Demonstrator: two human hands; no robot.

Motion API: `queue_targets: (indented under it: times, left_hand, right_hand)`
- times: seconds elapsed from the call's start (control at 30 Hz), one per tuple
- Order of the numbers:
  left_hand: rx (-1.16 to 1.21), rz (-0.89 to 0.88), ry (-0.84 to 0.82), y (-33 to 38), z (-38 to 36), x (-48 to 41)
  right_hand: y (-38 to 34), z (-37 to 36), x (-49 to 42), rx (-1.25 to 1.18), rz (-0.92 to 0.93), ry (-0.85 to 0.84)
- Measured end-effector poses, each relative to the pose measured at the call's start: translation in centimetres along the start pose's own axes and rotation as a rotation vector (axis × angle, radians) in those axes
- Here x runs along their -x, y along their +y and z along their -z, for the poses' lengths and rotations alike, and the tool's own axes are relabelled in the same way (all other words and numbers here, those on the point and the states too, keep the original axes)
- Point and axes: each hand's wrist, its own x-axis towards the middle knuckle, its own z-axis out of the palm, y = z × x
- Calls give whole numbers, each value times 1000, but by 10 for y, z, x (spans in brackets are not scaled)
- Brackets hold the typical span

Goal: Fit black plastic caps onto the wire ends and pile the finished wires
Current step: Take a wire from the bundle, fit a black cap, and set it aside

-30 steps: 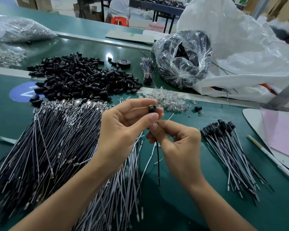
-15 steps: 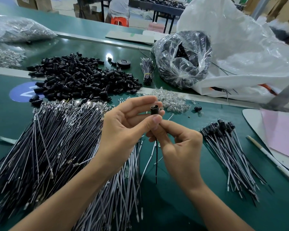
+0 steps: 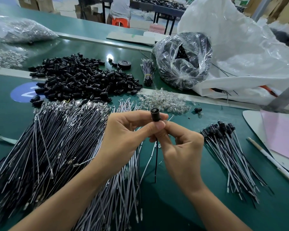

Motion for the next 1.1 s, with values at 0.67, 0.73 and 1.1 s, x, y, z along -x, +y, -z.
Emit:
queue_targets:
  times: [0.67,0.73,1.1]
  left_hand:
    - [-23,-50,43,5,-3,1]
    - [-15,-52,44,4,-2,1]
    - [-48,-68,57,0,1,-2]
  right_hand:
    - [3,-3,3,8,2,16]
    - [2,-3,3,1,3,11]
    - [6,-5,4,40,13,25]
